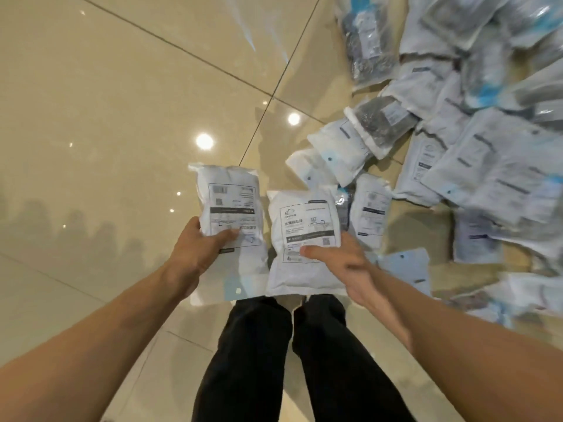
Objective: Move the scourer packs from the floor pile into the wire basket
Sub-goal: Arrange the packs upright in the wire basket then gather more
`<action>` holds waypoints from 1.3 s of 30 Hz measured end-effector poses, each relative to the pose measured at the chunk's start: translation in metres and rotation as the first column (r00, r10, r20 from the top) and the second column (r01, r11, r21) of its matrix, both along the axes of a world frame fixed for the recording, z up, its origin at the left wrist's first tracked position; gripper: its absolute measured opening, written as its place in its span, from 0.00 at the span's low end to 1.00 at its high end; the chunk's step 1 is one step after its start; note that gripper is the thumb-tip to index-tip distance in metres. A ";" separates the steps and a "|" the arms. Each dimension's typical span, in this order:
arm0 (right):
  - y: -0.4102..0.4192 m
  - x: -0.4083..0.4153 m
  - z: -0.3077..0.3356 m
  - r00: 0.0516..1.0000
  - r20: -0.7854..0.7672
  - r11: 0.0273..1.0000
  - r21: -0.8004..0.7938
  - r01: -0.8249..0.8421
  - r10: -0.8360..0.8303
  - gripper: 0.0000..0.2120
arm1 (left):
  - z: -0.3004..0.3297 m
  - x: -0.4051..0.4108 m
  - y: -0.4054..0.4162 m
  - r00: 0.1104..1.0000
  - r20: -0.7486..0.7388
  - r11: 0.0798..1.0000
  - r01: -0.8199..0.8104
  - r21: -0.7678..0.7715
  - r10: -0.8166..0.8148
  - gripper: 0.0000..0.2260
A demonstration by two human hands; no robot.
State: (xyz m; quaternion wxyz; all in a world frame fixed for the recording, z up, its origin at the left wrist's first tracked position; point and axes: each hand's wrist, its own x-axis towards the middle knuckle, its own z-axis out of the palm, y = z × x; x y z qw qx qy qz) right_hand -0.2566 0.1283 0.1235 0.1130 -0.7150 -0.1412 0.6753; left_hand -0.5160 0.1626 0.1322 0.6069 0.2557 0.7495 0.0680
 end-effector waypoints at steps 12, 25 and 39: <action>-0.041 0.070 0.426 0.963 0.002 0.911 0.322 0.256 -0.271 0.14 | 0.430 0.057 0.017 0.909 0.254 0.939 0.289 0.189 -0.331 0.18; -0.066 0.125 0.581 0.743 -0.187 0.606 0.469 0.642 -0.642 0.19 | 0.595 0.126 0.077 0.744 0.277 0.766 0.458 0.451 -0.608 0.16; -0.168 0.056 0.639 0.203 -0.166 0.065 0.599 0.798 -0.965 0.20 | 0.612 0.224 0.072 0.311 0.430 0.499 0.740 0.450 -0.848 0.14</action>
